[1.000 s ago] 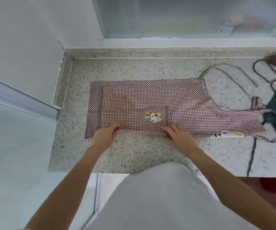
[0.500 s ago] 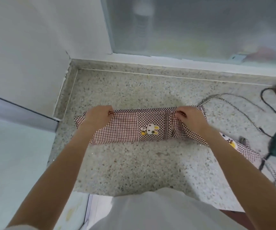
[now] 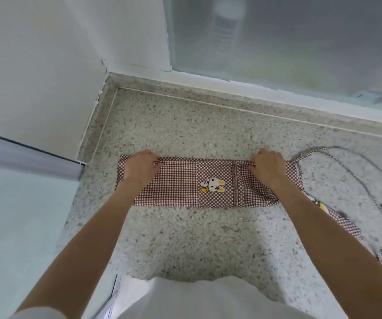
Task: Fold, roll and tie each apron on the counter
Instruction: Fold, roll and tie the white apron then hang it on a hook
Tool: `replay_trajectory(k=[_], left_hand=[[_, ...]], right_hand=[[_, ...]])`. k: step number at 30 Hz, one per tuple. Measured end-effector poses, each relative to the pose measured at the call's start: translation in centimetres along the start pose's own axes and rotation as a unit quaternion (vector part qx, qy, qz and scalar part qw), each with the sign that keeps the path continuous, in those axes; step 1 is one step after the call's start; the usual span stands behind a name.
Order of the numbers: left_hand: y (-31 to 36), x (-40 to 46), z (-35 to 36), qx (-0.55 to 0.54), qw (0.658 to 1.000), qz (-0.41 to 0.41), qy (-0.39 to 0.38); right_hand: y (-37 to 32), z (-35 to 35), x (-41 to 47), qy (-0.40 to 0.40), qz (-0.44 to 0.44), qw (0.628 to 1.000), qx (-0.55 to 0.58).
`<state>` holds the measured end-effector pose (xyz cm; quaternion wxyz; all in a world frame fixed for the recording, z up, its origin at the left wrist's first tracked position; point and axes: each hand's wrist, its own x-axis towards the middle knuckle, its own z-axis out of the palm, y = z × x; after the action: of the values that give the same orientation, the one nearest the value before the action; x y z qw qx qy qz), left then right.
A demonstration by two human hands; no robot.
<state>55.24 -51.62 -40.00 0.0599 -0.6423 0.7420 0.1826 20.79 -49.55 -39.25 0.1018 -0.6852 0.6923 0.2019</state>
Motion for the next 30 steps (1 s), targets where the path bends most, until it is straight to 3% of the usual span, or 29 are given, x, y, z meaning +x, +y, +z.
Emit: replay_trajectory(k=[8,11,14,17,21,25,30], left_hand=[[-0.1,0.6,0.8,0.036,0.999,-0.012,0.026],[0.4,0.1,1.2,0.049,0.995,-0.007,0.082],[2.6,-0.7,1.2,0.038,0.991,0.069,0.111],[7.1,-2.1,1.5,-0.024,0.978,0.183,0.1],[15.2,-5.1,2.9,-0.086,0.963,0.256,-0.003],[20.9,-6.2,5.8,-0.037,0.964,0.256,-0.064],[22.5,-6.1,8.1,0.025,0.975,0.211,-0.056]], right_hand=[[0.2,0.2,-0.1,0.037,0.017,0.998,0.051],[0.1,0.4,-0.6,0.066,0.012,0.995,0.074],[0.2,0.9,-2.8,0.151,0.009,0.978,0.142],[0.6,2.0,-7.3,0.254,0.06,0.931,0.255],[3.0,5.1,-14.6,0.314,0.153,0.879,0.325],[8.3,7.5,-18.5,0.295,0.189,0.894,0.279],[13.9,9.4,-17.5,0.098,0.205,0.949,0.22]])
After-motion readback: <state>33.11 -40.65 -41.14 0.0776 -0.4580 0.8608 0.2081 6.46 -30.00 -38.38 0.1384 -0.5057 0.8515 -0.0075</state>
